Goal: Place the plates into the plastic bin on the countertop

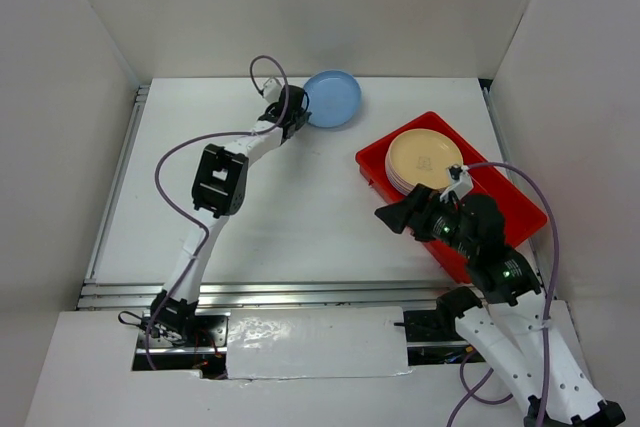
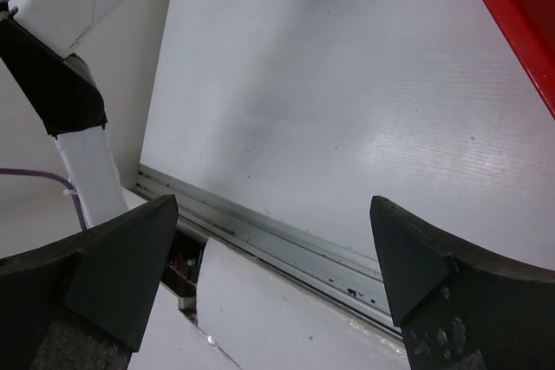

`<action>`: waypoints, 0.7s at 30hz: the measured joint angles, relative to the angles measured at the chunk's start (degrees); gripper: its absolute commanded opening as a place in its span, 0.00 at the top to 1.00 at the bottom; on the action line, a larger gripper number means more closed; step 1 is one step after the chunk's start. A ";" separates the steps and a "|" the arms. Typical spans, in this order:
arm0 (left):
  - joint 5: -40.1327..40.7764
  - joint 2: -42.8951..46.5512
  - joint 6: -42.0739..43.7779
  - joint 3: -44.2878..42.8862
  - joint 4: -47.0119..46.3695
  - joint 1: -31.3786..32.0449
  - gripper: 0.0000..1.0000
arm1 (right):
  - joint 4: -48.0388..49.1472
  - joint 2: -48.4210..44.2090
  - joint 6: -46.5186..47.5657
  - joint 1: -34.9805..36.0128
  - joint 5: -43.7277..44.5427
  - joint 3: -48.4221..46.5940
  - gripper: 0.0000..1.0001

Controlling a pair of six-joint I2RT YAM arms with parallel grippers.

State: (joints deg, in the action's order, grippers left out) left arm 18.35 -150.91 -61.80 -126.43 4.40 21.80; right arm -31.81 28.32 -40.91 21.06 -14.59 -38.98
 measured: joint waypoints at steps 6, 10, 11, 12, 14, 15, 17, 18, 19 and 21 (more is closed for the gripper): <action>11.67 20.06 3.65 21.81 7.93 2.51 1.00 | -0.15 2.10 0.33 0.74 2.03 -0.55 0.00; 14.25 42.97 9.60 34.77 14.01 5.18 1.00 | 0.61 8.46 0.66 3.21 4.90 -2.32 0.00; 13.46 48.74 11.19 37.03 14.08 5.64 1.00 | 0.52 10.86 0.98 4.11 5.99 -3.72 0.00; 12.39 54.18 12.63 39.04 13.92 5.86 1.00 | 0.52 13.53 1.31 4.92 6.88 -5.57 0.00; 9.60 63.43 15.30 42.91 13.27 5.81 1.00 | 0.85 20.35 2.27 6.56 9.01 -10.99 0.00; 8.15 67.58 16.37 45.31 13.20 5.81 1.00 | 1.20 23.45 2.75 7.23 9.92 -13.97 0.00; 5.38 73.29 18.23 49.66 13.77 5.70 1.00 | 3.26 29.73 3.63 8.59 11.43 -18.67 0.00; 3.82 75.43 18.82 52.00 14.19 5.81 1.00 | 3.58 31.82 3.96 9.14 12.26 -20.31 0.00; 2.16 76.78 19.71 54.23 15.28 6.05 1.00 | 4.04 33.35 4.13 9.73 12.74 -21.38 0.00; -0.28 77.59 20.72 56.94 18.80 6.58 1.00 | 4.52 35.15 4.20 11.15 14.05 -22.51 0.00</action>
State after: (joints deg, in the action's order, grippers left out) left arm 18.06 -73.32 -41.08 -69.49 23.20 28.38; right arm -27.29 63.46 -36.71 32.21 -0.54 -61.49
